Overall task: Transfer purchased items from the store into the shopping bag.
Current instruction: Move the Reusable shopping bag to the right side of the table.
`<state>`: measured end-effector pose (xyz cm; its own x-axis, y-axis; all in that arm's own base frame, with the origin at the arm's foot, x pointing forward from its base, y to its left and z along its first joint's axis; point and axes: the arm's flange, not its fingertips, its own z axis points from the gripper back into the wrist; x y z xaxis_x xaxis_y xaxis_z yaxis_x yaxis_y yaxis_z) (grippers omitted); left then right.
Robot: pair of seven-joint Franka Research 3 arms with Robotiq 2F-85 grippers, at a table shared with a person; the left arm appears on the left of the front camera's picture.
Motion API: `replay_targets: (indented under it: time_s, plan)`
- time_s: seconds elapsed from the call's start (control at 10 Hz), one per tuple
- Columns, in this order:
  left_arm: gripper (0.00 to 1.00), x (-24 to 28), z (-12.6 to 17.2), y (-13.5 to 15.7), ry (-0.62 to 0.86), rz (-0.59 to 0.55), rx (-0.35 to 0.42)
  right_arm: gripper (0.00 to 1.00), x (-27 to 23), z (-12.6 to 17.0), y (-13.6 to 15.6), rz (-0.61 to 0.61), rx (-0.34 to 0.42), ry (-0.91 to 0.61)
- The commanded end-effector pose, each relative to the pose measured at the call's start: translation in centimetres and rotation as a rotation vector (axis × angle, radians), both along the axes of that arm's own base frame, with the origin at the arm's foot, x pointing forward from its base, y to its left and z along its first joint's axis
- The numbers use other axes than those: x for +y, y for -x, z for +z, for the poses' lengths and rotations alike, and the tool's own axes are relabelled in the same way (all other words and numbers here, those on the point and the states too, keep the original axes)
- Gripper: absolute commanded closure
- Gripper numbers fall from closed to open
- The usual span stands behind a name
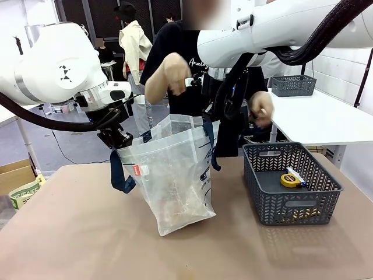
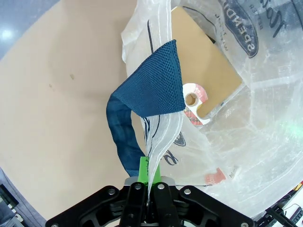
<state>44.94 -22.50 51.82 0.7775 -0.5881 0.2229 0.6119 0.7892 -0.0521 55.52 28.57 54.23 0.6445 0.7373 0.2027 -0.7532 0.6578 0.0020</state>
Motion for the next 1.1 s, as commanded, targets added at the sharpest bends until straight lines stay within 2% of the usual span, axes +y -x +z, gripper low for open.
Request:
replay_targets:
  time_s: [0.0, 1.0]
  plan:
    - [1.00, 0.11, 0.01, 0.04, 0.000, -0.001, 0.001, 1.00, -0.13, 0.03, 0.00, -0.014, 0.001, -0.001]
    - [1.00, 0.11, 0.01, 0.04, 0.000, -0.001, 0.001, 1.00, -0.13, 0.03, 0.00, -0.014, 0.001, -0.001]
